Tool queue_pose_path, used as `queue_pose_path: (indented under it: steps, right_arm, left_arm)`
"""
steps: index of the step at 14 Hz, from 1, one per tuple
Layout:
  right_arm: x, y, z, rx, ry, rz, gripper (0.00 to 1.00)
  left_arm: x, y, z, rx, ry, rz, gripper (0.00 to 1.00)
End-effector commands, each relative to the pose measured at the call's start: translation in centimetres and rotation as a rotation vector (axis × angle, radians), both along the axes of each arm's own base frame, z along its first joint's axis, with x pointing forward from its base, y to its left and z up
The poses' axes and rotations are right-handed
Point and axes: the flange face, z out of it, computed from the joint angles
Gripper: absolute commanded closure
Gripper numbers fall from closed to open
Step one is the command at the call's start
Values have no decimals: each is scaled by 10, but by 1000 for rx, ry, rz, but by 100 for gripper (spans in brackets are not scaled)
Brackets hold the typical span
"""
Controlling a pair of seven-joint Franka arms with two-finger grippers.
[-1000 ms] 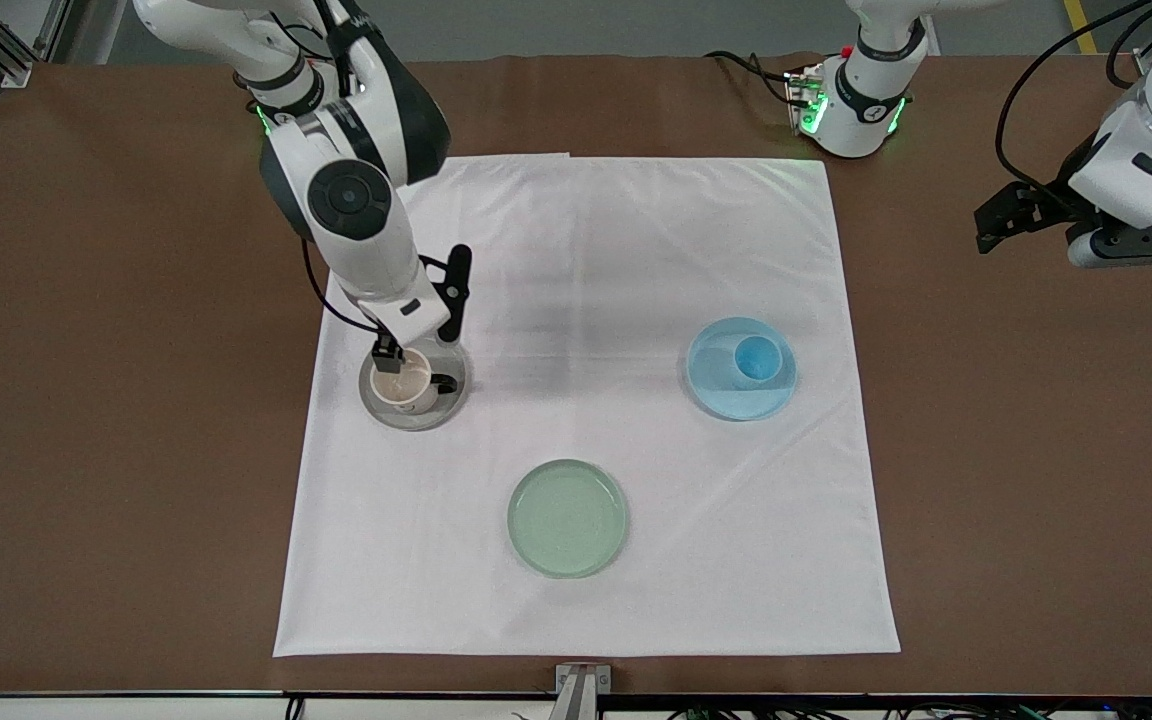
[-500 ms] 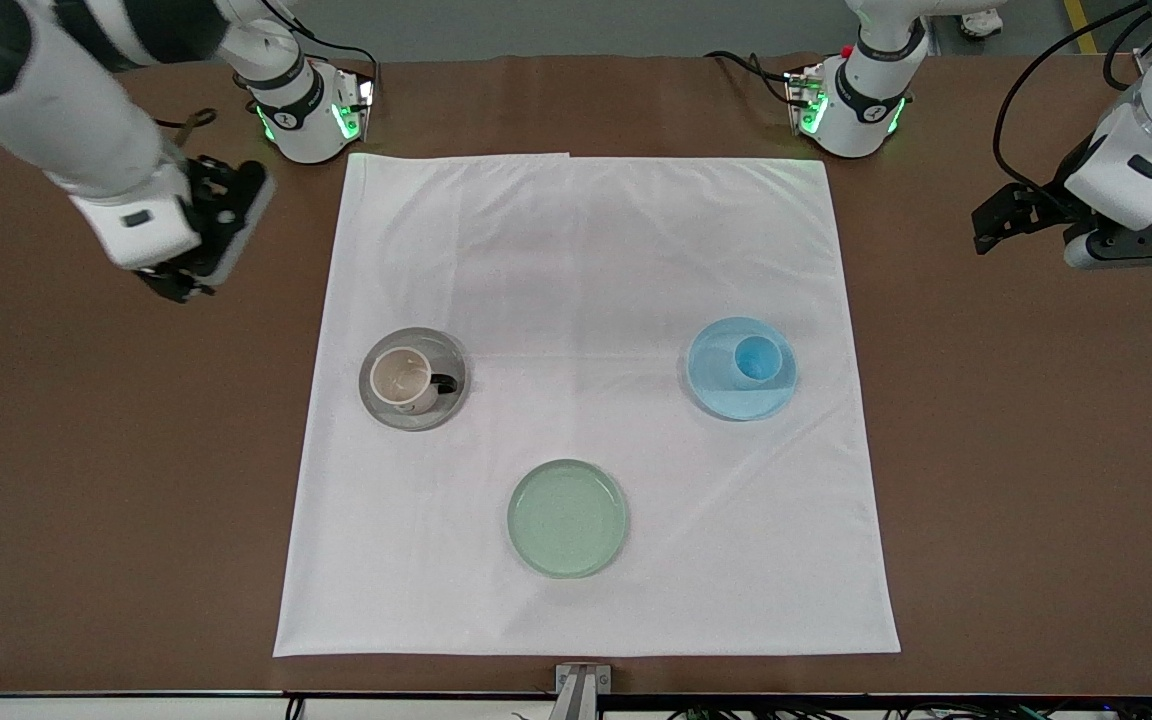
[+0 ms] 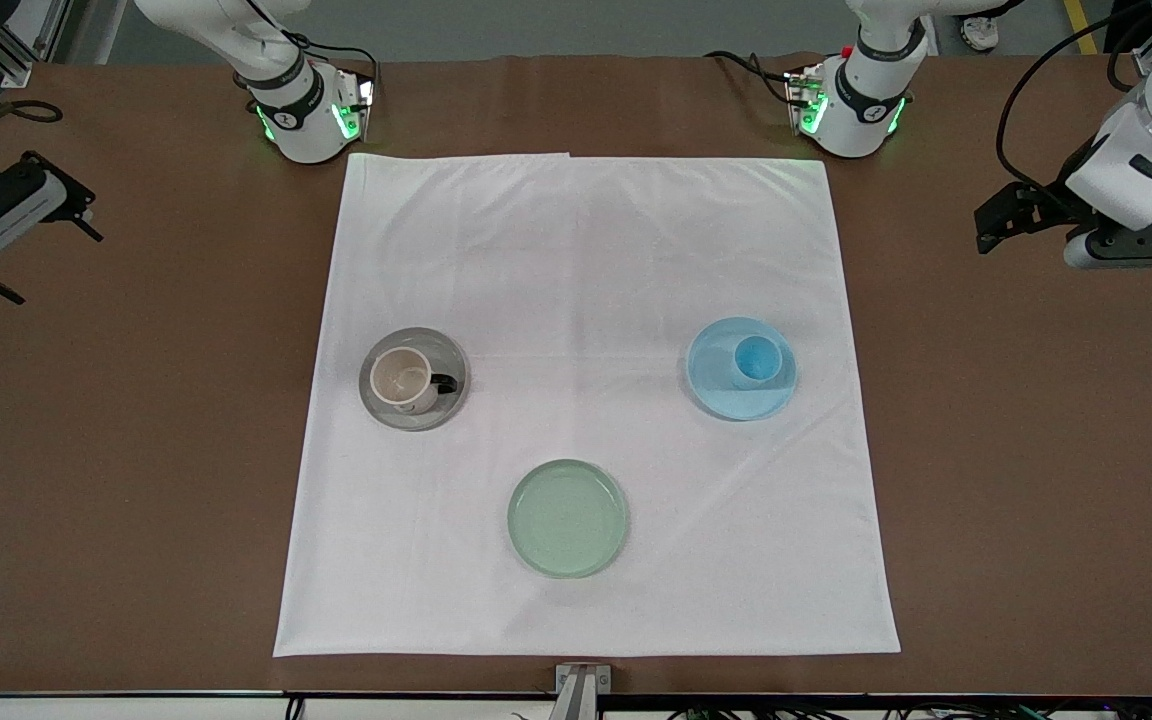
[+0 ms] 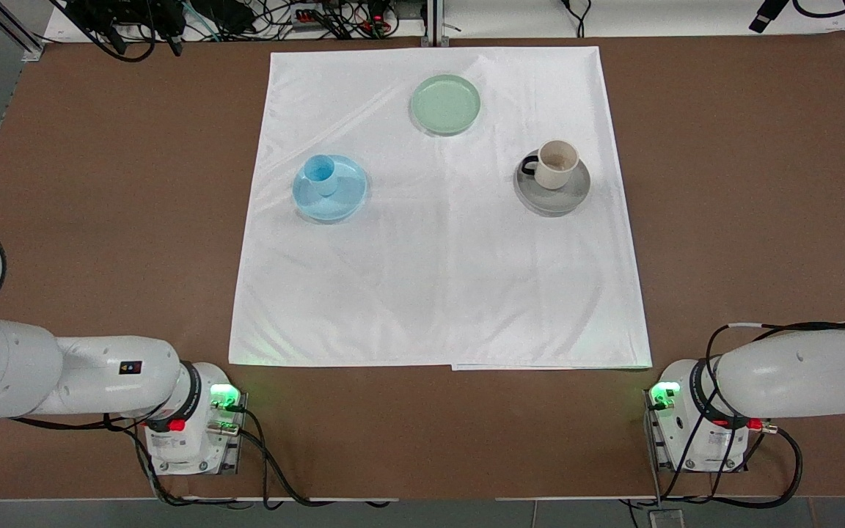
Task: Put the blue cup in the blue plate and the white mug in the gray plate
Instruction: 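Open the right gripper and raise it away from the mug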
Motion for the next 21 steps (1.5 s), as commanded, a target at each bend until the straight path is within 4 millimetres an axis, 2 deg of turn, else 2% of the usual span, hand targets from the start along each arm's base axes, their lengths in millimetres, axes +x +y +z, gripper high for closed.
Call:
queue_pose_path:
  steps: [1, 3, 5, 7, 9, 11, 14, 16, 21]
  right_arm:
    - [12, 3, 10, 25, -77, -317, 0]
    - [18, 3, 9, 48, -115, -530, 0]
    - [26, -7, 6, 73, -145, -637, 0]
    - [37, -32, 2, 87, -187, -690, 0]
    - [45, -61, -13, 72, -168, -742, 0]
    - [47, -84, -18, 134, -146, -802, 0]
    - [44, -80, -6, 162, -143, -812, 0]
    - [41, -73, -6, 154, -111, -877, 0]
    - [31, -67, 4, 138, -68, -890, 0]
  left_arm:
    - [1, 6, 3, 15, -7, -24, 0]
    - [1, 6, 5, 16, -11, -39, 0]
    - [1, 2, 7, 14, -14, -45, 0]
    - [2, 3, 5, 15, -12, -44, 0]
    - [3, 1, 5, 19, -13, -44, 0]
    - [2, 1, 8, 20, -10, -44, 0]
    - [-3, 3, 10, 19, 12, -21, 0]
    - [-4, 9, 13, 13, 8, -10, 0]
    - [-5, 29, 12, 5, 24, 10, 0]
